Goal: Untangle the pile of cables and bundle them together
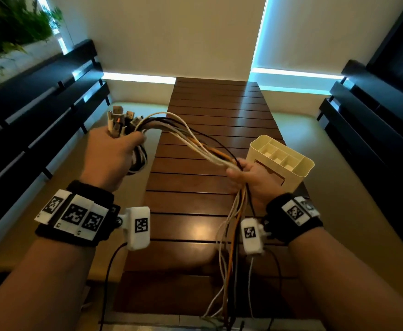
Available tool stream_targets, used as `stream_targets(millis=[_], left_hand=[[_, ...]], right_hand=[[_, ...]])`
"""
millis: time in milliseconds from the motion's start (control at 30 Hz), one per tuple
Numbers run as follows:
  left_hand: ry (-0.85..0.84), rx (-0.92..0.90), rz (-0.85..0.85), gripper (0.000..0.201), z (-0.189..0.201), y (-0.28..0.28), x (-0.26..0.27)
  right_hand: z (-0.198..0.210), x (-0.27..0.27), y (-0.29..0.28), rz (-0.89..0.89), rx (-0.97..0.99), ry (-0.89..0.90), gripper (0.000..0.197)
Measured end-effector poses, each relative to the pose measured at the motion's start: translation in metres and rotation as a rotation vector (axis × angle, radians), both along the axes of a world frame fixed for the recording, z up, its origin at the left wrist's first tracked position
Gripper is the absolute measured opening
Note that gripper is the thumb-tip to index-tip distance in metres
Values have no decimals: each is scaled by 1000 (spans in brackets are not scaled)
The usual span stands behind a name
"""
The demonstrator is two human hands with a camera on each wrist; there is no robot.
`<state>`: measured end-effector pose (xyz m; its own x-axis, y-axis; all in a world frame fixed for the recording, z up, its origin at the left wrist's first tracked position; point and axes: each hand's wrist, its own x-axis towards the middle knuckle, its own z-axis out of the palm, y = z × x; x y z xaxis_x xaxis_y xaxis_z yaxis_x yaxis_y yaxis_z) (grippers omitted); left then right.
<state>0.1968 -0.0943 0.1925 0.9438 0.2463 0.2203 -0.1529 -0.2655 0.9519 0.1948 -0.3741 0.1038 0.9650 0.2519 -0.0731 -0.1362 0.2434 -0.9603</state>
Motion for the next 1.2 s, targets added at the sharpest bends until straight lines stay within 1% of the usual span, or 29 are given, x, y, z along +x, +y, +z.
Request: stream_targets(millis=[67, 167, 200, 267, 333, 367, 433, 467, 533, 633, 667, 733, 767, 867, 900, 933, 967, 1033, 1067, 1100, 1133, 1200], left_hand=[[-11, -2, 17, 19, 2, 5, 3], [-52, 8, 11, 7, 6, 8, 7], [-69, 22, 3, 11, 7, 8, 8], [-116, 41, -13, 14, 11, 6, 9], [-156, 34, -1, 15, 17, 5, 10], [-174, 14, 6, 19, 21, 6, 12], [-204, -34, 10, 27, 25, 8, 18], [-208, -48, 18, 28, 26, 11, 19], [-197, -47, 40, 27, 23, 16, 19], [-107, 8, 53, 15, 5, 22, 12], [-64, 29, 47, 14, -3, 23, 9], [19, 70, 37, 22, -20, 23, 3], [55, 97, 20, 25, -28, 23, 1], [171, 207, -65, 30, -52, 15, -7], [213, 231, -97, 32, -60, 11, -10], [251, 238, -131, 33, -69, 5, -14], [283, 234, -157, 34, -78, 0, -18], [331, 221, -178, 38, -93, -9, -25], [343, 219, -176, 40, -99, -12, -28], [349, 220, -174, 42, -102, -15, -30], [351, 220, -175, 43, -103, -17, -31], [347, 209, -170, 42, -102, -18, -31]], right_hand=[[28, 22, -4, -64, -35, -80, 35], [81, 54, -3, -241, -282, -291, 18], [100, 63, 0, -287, -363, -363, 14], [135, 79, 7, -382, -472, -496, 13], [166, 89, 17, -443, -499, -620, 12], [179, 92, 22, -453, -500, -675, 12], [193, 96, 32, -457, -498, -759, 9], [192, 98, 35, -456, -510, -767, 8], [177, 102, 36, -450, -557, -717, 10], [130, 104, 30, -375, -709, -593, 11], [112, 101, 26, -335, -785, -561, 12], [78, 89, 21, -262, -912, -496, 19], [62, 83, 17, -223, -966, -463, 29], [24, 55, 3, -108, -1140, -322, 77], [11, 42, -1, -106, -1151, -278, 86], [-3, 26, -2, -124, -1107, -241, 86], [-16, 9, -1, -164, -1020, -197, 76], [-39, -25, 6, -236, -779, -43, 40], [-49, -39, 10, -253, -693, 33, 27], [-60, -51, 13, -266, -673, 58, 20], [-67, -61, 14, -288, -694, 41, 19], [-75, -68, 9, -335, -876, -27, 31]])
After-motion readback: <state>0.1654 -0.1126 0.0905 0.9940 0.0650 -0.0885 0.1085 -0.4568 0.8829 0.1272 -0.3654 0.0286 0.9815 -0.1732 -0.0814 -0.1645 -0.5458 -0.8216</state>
